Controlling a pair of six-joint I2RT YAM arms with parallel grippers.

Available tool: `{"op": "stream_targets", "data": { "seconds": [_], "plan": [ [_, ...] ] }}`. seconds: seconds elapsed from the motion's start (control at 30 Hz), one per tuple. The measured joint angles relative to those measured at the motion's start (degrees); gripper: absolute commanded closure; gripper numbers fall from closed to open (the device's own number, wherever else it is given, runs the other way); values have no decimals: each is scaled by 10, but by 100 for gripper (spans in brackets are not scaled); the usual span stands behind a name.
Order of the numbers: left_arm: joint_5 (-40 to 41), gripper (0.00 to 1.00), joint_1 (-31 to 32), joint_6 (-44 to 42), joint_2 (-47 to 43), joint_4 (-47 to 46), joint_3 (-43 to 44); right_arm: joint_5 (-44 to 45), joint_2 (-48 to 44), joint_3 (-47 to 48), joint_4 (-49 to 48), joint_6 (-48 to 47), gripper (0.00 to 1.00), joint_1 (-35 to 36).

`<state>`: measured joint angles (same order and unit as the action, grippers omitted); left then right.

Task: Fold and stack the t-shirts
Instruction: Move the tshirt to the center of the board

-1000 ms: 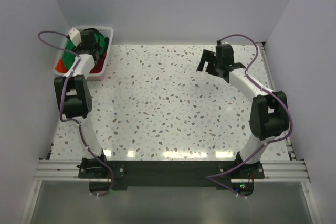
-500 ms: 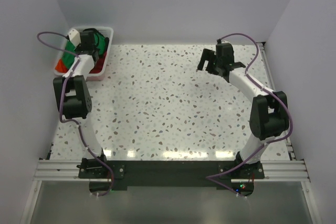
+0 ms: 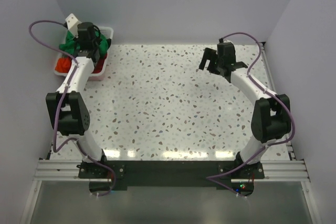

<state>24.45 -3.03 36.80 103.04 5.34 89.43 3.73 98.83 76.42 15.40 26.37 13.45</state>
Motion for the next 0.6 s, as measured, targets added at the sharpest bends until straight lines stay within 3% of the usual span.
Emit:
{"op": "stream_targets", "data": {
  "seconds": [0.37, 0.6],
  "plan": [
    [-20, 100, 141, -85, -47, -30, -8, 41, -128, 0, 47, 5, 5, 0],
    [-73, 100, 236, -135, -134, -26, -8, 64, -225, -1, 85, 11, 5, 0]
  ]
}}
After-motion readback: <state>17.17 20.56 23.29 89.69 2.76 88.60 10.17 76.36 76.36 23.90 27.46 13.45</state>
